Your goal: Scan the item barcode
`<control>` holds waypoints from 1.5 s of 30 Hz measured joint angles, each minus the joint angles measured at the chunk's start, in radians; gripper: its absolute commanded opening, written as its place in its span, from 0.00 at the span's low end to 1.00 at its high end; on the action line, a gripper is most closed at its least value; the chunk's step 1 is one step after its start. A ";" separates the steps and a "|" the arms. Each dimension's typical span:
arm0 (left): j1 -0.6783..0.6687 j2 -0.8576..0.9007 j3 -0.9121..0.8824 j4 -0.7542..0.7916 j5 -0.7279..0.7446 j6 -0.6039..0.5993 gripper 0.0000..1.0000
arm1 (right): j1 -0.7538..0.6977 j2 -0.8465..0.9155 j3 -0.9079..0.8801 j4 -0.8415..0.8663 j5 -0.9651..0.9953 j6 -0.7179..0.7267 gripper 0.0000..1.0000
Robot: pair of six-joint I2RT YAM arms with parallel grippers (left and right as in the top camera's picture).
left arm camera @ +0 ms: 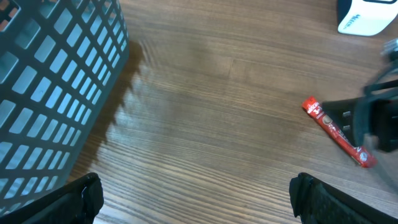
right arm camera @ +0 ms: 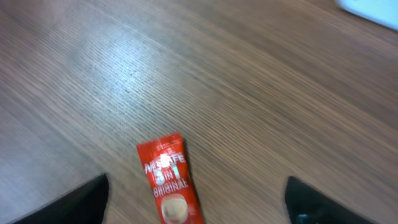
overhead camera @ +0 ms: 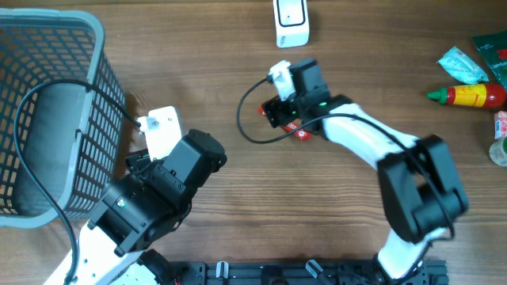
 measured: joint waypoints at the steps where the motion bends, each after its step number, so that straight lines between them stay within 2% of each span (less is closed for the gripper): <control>1: 0.000 0.000 0.000 0.000 0.000 0.000 1.00 | 0.008 0.020 0.000 0.009 0.012 -0.011 0.74; 5: 0.000 0.000 0.000 0.000 0.000 0.000 1.00 | 0.025 0.102 -0.002 0.052 0.079 -0.031 0.71; 17: 0.000 0.000 0.000 0.000 0.000 0.000 1.00 | 0.065 0.104 -0.001 0.079 0.130 -0.118 0.70; 26: 0.000 0.000 0.000 0.000 0.000 0.000 1.00 | 0.080 0.086 0.000 -0.016 0.128 -0.039 0.54; 29: 0.000 0.000 0.000 0.000 0.000 0.000 1.00 | 0.080 0.087 0.000 -0.017 0.126 -0.030 0.35; 37: 0.000 0.000 0.000 0.000 0.000 0.000 1.00 | 0.079 0.120 0.023 0.008 0.129 0.024 0.13; 39: 0.000 0.000 0.000 0.000 0.000 0.000 1.00 | 0.079 0.121 0.026 0.006 0.133 0.057 0.05; 45: 0.000 0.000 0.000 0.000 0.000 0.000 1.00 | 0.045 0.120 0.085 -0.120 0.048 0.146 0.04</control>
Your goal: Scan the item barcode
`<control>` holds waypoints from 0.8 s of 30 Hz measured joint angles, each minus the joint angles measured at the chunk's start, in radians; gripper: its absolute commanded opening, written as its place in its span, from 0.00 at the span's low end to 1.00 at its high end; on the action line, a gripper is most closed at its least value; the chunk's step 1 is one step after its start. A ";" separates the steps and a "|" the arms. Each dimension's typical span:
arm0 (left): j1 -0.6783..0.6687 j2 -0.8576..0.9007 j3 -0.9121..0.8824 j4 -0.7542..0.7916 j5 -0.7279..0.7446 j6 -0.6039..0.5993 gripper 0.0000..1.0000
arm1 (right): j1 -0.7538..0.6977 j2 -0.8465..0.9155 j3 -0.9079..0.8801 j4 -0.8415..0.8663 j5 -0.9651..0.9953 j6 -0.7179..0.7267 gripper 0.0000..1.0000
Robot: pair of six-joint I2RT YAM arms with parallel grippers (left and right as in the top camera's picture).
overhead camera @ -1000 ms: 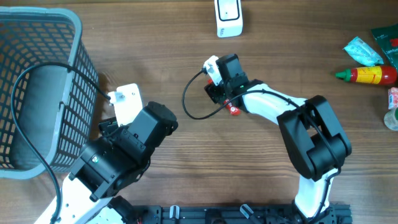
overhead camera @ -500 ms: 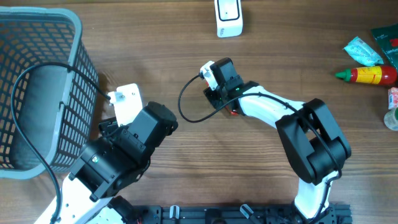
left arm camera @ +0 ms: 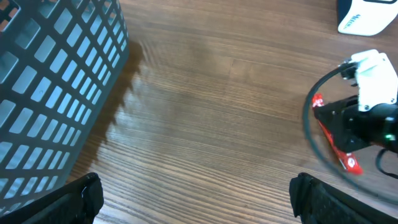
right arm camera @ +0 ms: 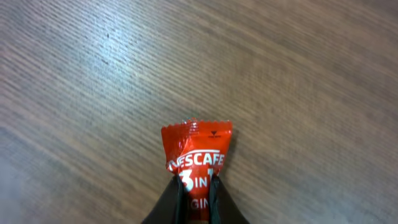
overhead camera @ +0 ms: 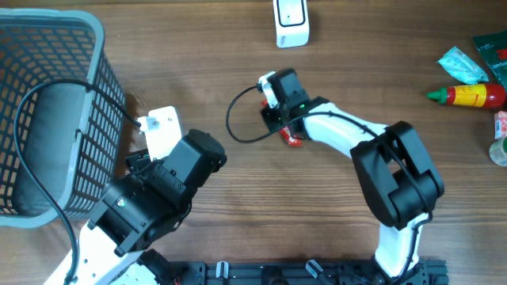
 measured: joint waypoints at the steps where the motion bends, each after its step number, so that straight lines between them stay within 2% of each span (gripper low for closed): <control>1: 0.000 0.000 0.000 0.000 0.000 0.000 1.00 | -0.013 -0.001 0.008 -0.026 -0.035 0.011 0.04; 5: 0.000 0.000 0.000 0.000 0.000 0.000 1.00 | -0.119 -0.011 0.045 -0.188 -0.314 0.052 0.04; 11: 0.000 0.000 0.000 0.000 0.000 0.000 1.00 | -0.334 -0.030 0.060 -0.248 -0.844 0.086 0.04; 16: 0.000 0.000 0.000 0.000 0.000 0.000 1.00 | -0.393 -0.030 0.061 -0.255 -1.144 0.109 0.04; 19: 0.000 0.000 0.000 0.000 0.000 0.000 1.00 | -0.395 -0.030 0.061 -0.256 -1.247 0.117 0.04; 21: 0.000 0.000 0.000 0.000 0.000 0.000 1.00 | -0.393 -0.030 0.061 -0.260 -1.249 0.121 0.04; 24: 0.000 0.000 0.000 0.000 0.000 0.000 1.00 | -0.388 -0.032 0.063 -0.282 -1.074 0.120 0.04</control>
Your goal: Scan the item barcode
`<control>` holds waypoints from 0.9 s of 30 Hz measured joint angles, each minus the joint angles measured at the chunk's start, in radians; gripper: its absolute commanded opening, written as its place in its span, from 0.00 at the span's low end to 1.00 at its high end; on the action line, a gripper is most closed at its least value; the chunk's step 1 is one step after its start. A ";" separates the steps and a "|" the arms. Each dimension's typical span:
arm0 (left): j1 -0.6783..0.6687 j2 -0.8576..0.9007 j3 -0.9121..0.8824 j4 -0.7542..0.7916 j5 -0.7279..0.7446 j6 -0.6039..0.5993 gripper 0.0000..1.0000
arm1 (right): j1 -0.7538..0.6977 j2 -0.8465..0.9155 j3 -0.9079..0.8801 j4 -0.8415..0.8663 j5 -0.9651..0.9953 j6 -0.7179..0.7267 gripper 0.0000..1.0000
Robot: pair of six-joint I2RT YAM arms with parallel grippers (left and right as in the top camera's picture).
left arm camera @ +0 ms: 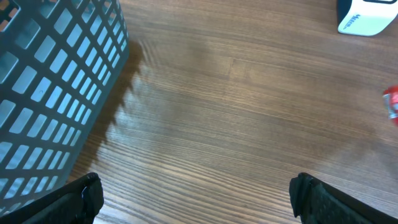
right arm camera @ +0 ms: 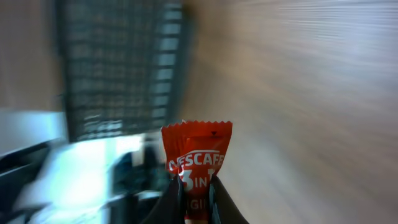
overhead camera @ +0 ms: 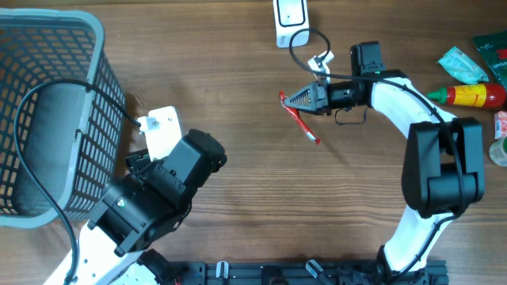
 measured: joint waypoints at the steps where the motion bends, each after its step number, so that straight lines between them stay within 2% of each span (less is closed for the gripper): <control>1: 0.000 0.000 0.000 0.000 0.000 0.000 1.00 | 0.005 -0.001 0.000 -0.007 0.125 0.000 0.04; 2: 0.000 0.000 0.000 0.000 0.000 0.000 1.00 | 0.009 -0.001 0.000 -0.010 0.223 -0.001 0.05; 3: 0.000 0.000 0.000 0.000 0.000 0.000 1.00 | 0.016 -0.001 0.000 -0.010 0.327 0.000 0.13; 6: 0.000 0.000 0.000 0.000 0.000 0.000 1.00 | 0.038 -0.001 0.000 0.013 0.587 -0.006 0.47; 7: 0.000 0.000 0.000 0.000 0.000 0.000 1.00 | 0.043 -0.001 0.000 0.023 0.642 -0.005 0.60; 8: 0.000 0.000 0.000 0.000 0.000 0.000 1.00 | 0.047 -0.001 0.000 0.029 0.674 -0.003 0.69; 12: 0.000 0.000 0.000 0.000 0.000 0.000 1.00 | 0.050 -0.004 0.000 0.027 0.745 -0.015 0.77; 13: 0.000 0.000 0.000 0.000 0.000 0.000 1.00 | 0.050 -0.008 0.000 0.019 0.754 -0.016 0.77; 15: 0.000 0.000 0.000 0.000 0.000 0.000 1.00 | 0.050 -0.031 0.000 -0.009 0.768 -0.015 0.65; 19: 0.000 0.000 0.000 0.000 0.000 0.000 1.00 | 0.053 -0.083 0.001 -0.097 0.779 -0.022 0.38; 23: 0.000 0.000 0.000 0.000 0.000 0.000 1.00 | 0.077 -0.103 0.003 -0.163 0.797 -0.002 0.04; 27: 0.000 0.000 0.000 0.000 0.000 0.000 1.00 | 0.126 -0.103 0.003 -0.072 0.823 0.049 0.04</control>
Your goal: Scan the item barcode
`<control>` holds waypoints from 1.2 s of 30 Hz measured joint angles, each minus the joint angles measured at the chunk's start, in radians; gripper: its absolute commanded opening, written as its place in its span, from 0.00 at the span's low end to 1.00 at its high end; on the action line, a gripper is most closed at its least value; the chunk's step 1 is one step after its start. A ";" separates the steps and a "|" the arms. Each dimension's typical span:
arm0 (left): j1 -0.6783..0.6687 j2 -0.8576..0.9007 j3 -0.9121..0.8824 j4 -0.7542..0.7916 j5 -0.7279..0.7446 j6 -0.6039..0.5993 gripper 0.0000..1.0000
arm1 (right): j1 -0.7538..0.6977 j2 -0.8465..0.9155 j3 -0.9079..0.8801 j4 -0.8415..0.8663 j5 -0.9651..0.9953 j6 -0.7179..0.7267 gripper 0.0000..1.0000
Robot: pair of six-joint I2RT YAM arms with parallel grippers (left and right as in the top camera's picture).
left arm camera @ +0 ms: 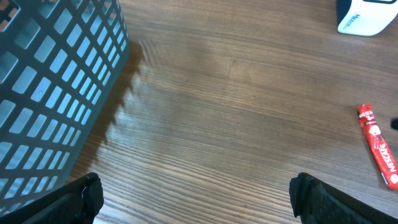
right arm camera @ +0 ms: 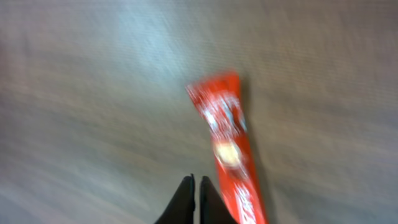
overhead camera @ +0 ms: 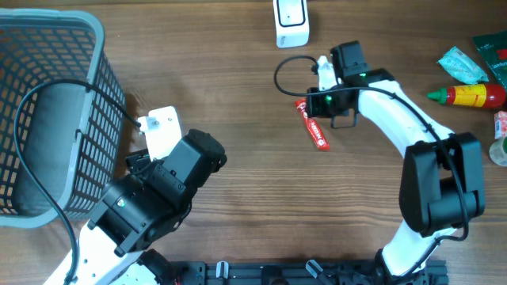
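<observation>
A red Nescafe sachet (overhead camera: 311, 124) lies flat on the wooden table, also seen in the left wrist view as the sachet (left arm camera: 378, 145). My right gripper (right arm camera: 193, 186) is shut with nothing between its fingers, and the sachet (right arm camera: 228, 149) lies just to its right in a blurred view. From overhead, the right gripper (overhead camera: 322, 101) sits at the sachet's upper end. The white scanner (overhead camera: 291, 22) stands at the back edge. My left gripper (left arm camera: 199, 199) is wide open over bare wood beside the basket.
A grey mesh basket (overhead camera: 47, 111) fills the left side. A sauce bottle (overhead camera: 473, 95) and a green packet (overhead camera: 462, 65) lie at the far right. A black cable (overhead camera: 289, 67) loops near the right wrist.
The sachet was held raised in my right gripper; now it lies flat on the table beside the shut, empty fingers. The left arm has not moved.
My right gripper stood open over the sachet on the table. Then it was shut on the sachet's end. Then it held the sachet up, further right, below the scanner. Now the sachet is out of the gripper, on the table.
</observation>
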 measured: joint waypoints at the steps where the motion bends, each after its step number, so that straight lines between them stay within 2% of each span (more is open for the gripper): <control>1: 0.000 0.000 0.000 0.000 0.000 0.000 1.00 | 0.007 0.000 0.000 0.015 0.014 0.017 0.04; 8: 0.000 0.000 0.000 0.000 0.000 0.000 1.00 | 0.020 0.000 0.000 0.040 0.153 0.224 0.04; 14: 0.000 0.000 0.000 0.000 0.000 0.000 1.00 | 0.024 0.037 0.000 0.056 0.148 0.475 0.04; 18: 0.000 0.000 0.000 0.000 0.000 0.000 1.00 | 0.042 0.066 0.000 0.057 0.140 0.580 0.04; 28: 0.000 0.000 0.000 0.000 0.000 0.000 1.00 | 0.050 0.093 0.000 0.061 0.155 0.714 0.04; 36: 0.000 0.000 0.000 0.000 0.000 0.000 1.00 | 0.050 0.103 0.000 0.075 0.172 0.748 0.05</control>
